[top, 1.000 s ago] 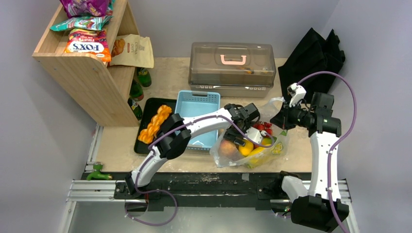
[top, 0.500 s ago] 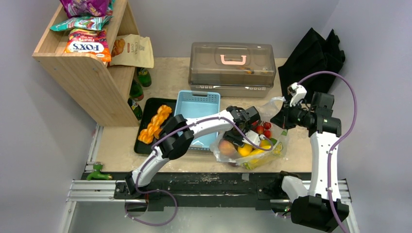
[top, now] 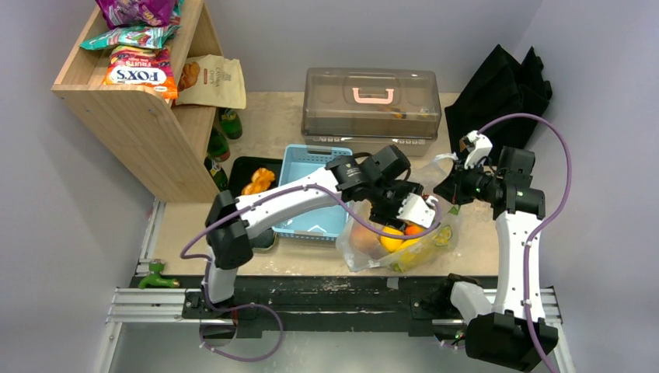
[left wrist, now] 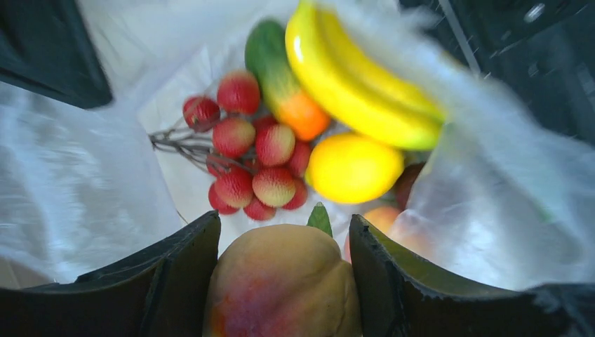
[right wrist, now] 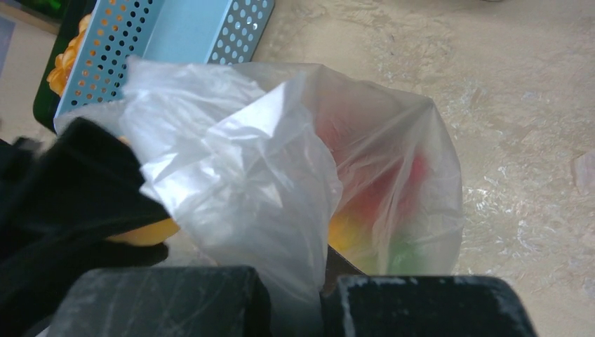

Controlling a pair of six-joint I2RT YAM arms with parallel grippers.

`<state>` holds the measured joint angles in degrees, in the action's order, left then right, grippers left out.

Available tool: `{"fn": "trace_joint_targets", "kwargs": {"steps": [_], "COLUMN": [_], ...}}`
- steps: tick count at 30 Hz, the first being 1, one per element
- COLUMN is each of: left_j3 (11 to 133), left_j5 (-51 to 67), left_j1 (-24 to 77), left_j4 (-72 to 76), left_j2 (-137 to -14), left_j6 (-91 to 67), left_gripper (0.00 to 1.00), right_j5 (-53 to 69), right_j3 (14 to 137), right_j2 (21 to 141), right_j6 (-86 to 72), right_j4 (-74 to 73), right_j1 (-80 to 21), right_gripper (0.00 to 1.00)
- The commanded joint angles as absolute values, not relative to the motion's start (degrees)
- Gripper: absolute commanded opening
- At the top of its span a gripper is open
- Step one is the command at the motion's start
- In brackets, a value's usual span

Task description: Untie the knot of the grocery bags and take out the mixed food

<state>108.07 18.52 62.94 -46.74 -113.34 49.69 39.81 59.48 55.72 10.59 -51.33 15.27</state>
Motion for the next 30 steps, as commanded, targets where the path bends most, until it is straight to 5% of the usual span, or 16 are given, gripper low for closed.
{"fn": "trace_joint_targets", "kwargs": {"steps": [1, 7, 12, 18, 25, 30], "left_j3": [106.0, 109.0, 105.5, 94.8, 89.6, 92.3], "left_j5": [32.4, 36.5, 32.9, 27.3, 22.0, 19.9], "left_j1": [63.1, 62.2, 50.5, 35.8, 30.6, 29.6], "left_j4": [-41.2, -37.0, -36.4, -41.1, -39.1, -39.3], "left_j2": [-106.8, -98.4, -93.1, -94.9, -103.3, -109.3], "left_j6": [42.4, 26.6, 16.5, 22.2, 27.9, 29.2], "left_gripper": [0.12, 0.12, 0.15, 0.15, 0.15, 0.34], "right_j5": [39.2, 38.6, 38.9, 38.6, 38.2, 38.8], "right_j3": [59.3, 59.6, 59.7, 59.3, 59.7, 60.1], "right_j2": [54.2, 54.0, 53.5, 53.5, 54.0, 54.6], "right_j6": [9.1, 9.2, 9.6, 10.3, 11.4, 11.6], "right_j4": [-48.5, -48.3, -48.4, -48.5, -49.4, -49.8], "right_j1": [15.0, 15.0, 15.1, 15.0, 15.1, 15.0], "right_gripper": [0.0, 0.0, 0.0, 0.0, 0.0, 0.0]}}
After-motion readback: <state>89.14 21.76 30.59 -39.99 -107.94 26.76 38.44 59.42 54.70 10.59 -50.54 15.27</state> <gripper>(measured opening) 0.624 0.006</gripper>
